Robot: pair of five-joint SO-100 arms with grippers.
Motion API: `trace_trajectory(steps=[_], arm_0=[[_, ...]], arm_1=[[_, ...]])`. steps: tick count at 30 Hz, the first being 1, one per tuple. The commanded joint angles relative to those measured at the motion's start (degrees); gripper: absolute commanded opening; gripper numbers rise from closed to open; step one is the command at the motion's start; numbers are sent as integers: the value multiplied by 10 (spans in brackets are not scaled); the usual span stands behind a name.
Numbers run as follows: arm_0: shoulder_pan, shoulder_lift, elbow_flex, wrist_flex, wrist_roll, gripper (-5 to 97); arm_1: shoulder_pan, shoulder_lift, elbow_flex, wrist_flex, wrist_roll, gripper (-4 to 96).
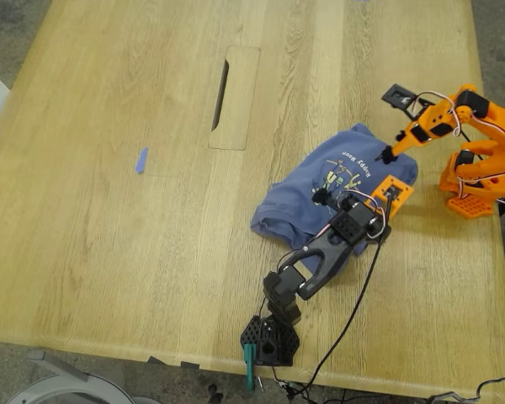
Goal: Fold a T-shirt
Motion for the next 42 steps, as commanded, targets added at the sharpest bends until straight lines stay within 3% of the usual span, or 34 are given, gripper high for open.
trace_trajectory(steps=[1,3,6,9,16,23,31,42], arm_0=[[-42,32,11,-150,20,599],[-67,37,27,-199,19,390],[-104,40,63,-246,-3,130],[-137,48,127,-311,-19,0],[-196,57,289,-454,-41,0],[-280,118,476,-541,-56,0],[-382,270,651,-558,-63,0],[-403,399,710,-511,-71,0]], arm_1=[[-34,-24,8,-72,-11,163],[-55,-54,12,-112,-12,40],[-76,-100,13,-163,-16,14],[-94,-145,15,-216,-17,2],[-125,-202,78,-320,-10,1],[-88,-137,229,-387,-4,1],[12,-1,358,-356,-8,1],[137,139,388,-287,-11,1]])
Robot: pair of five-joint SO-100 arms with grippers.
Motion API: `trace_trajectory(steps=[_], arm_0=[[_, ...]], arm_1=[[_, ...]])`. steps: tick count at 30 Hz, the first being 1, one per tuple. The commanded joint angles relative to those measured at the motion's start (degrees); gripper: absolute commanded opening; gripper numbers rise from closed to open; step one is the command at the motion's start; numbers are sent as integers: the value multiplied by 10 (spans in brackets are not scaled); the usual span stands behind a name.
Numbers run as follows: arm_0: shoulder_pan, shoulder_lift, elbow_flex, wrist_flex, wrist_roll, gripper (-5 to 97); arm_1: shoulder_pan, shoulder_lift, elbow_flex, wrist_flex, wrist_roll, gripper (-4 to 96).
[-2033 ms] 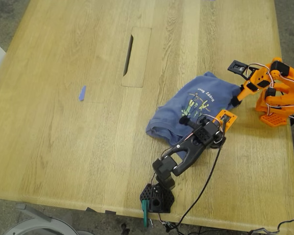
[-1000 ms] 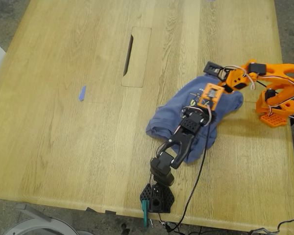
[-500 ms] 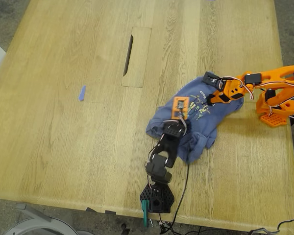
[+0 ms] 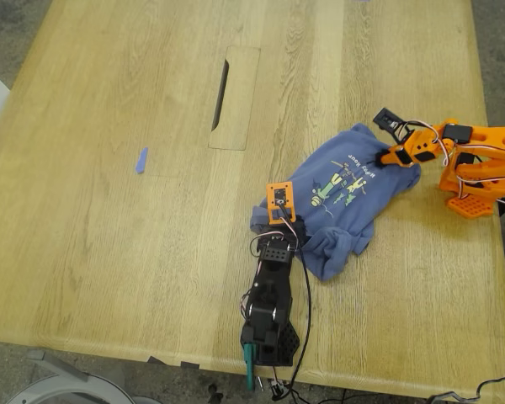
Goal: Fold a T-shirt
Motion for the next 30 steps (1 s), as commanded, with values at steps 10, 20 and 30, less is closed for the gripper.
trace_trajectory(steps=[10,20,30], arm_0=[[104,60,-215,194,11,0],[140,-166,-408,116,18,0],[54,-368,-407,-94,11,0]], arm_1=[[-40,-83,-278,141,-11,1],[-189,-309,-463,93,-16,1],[-229,-389,-344,-58,-11,1]])
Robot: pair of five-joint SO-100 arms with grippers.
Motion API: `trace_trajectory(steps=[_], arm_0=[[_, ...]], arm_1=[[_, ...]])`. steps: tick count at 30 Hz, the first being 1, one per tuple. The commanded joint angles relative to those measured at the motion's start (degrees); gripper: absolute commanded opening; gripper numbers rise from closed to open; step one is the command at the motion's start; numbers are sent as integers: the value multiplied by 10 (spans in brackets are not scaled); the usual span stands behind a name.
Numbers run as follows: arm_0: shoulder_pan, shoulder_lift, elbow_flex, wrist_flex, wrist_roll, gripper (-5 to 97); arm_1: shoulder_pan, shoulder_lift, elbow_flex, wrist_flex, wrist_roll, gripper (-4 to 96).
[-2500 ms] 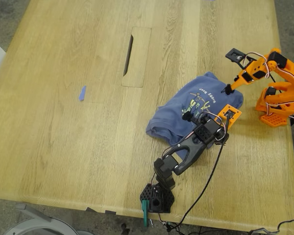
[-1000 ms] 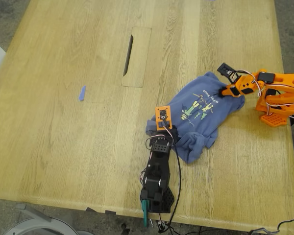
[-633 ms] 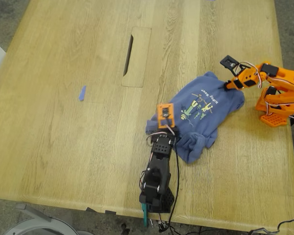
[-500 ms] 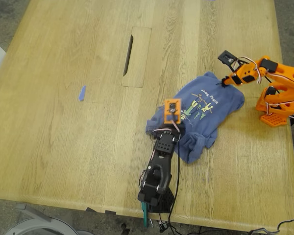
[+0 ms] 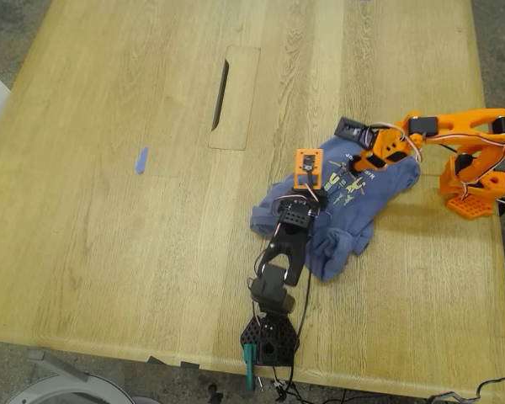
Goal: Fold a T-shirt
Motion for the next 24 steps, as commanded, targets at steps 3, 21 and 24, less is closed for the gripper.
trace_trajectory(steps=[3,21,24], arm_0=[[-73,-62,-47,-129,-1,0],[-238,-96,-53,-192,-18,0],[-273,-89,-42,-192,-16,0]], arm_1=[[-18,23,77,-50,4,1],[47,519,407,163,8,1],[74,601,422,230,7,1]])
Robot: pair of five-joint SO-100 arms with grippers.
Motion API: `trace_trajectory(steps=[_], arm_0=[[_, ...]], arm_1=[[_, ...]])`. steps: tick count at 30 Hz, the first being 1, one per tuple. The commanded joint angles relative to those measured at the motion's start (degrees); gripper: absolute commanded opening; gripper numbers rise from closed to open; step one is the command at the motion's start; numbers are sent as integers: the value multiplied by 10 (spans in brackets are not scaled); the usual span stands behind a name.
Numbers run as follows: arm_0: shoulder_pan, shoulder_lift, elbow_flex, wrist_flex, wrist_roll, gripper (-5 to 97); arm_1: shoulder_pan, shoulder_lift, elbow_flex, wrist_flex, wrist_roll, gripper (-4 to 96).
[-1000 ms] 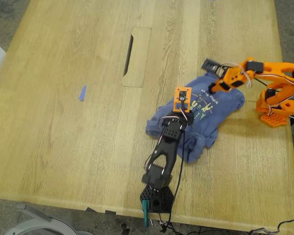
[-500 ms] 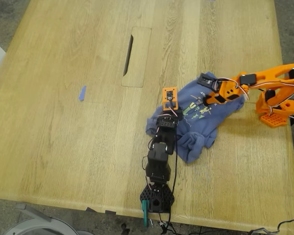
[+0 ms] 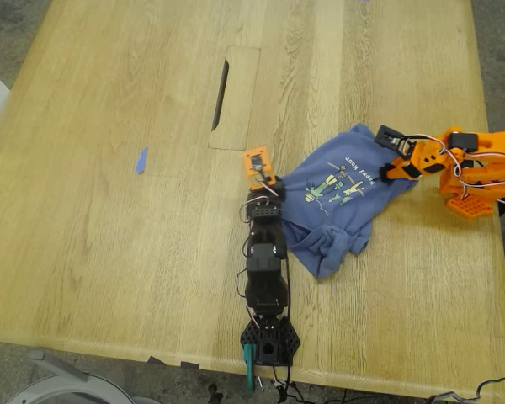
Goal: Fold a T-shirt
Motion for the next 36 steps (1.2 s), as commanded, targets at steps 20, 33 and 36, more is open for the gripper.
trace_trajectory(steps=[20,33,36], arm_0=[[-253,254,130,67,24,0],[-534,568,369,181,33,0],[-591,667,432,236,34,0]], arm_1=[[425,151,-43,105,-45,1],[813,223,13,36,-105,1],[892,223,29,19,-109,1]])
